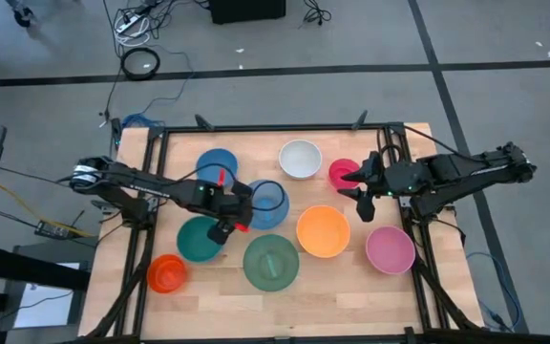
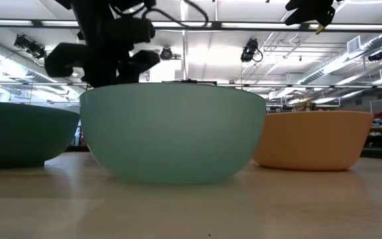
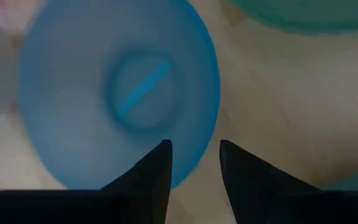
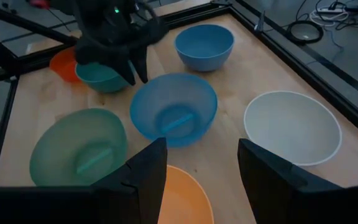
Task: Nest bowls inside each other
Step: Stack the blue bowl on top of the light green bowl
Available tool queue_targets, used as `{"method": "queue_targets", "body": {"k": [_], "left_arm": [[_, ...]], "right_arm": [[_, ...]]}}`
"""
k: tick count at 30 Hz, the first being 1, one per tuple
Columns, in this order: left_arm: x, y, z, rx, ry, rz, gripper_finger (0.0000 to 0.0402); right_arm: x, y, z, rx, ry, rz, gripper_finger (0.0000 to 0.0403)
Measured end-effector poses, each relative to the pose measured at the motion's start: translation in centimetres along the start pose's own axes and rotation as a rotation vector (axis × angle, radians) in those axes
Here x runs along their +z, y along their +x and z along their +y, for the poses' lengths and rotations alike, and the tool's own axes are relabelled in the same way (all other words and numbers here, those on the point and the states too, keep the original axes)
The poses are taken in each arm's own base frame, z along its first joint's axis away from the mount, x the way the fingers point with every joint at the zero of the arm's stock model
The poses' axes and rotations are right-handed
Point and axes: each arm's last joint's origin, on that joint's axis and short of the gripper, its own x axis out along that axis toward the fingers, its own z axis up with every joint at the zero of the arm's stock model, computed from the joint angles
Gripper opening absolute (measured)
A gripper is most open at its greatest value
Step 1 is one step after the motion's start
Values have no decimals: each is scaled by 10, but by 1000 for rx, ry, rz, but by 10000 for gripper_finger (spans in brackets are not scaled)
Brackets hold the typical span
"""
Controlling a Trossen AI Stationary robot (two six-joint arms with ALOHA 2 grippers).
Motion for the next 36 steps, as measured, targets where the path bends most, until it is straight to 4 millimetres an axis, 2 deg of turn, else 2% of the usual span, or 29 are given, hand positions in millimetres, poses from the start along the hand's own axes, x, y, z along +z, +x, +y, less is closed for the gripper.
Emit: {"method": "queue_targets", "body": {"k": [15,18,21,23,29,33,36], "left_arm": [[5,41,-2,-33,1,61,124],[5,45,-2,-36,2,70,90],[5,45,-3,-41,4,76,25],[4,44,-3,-48,4,93,12],[18,27,7,56,15,122,6],[39,-2,19,149,17,66,6],[57,-26,23,98,-18,-61,6]], "right_arm": [[0,0,0,0,0,0,185],[0,0,0,0,0,1,185],[0,0,0,-1,0,0,185],[0,0,0,-2,0,0,185],[0,0,0,-6,-1,-1,185],[-2,0,-3,-83,-13,-8,185],[-5,0,-6,-143,-9,13,185]]}}
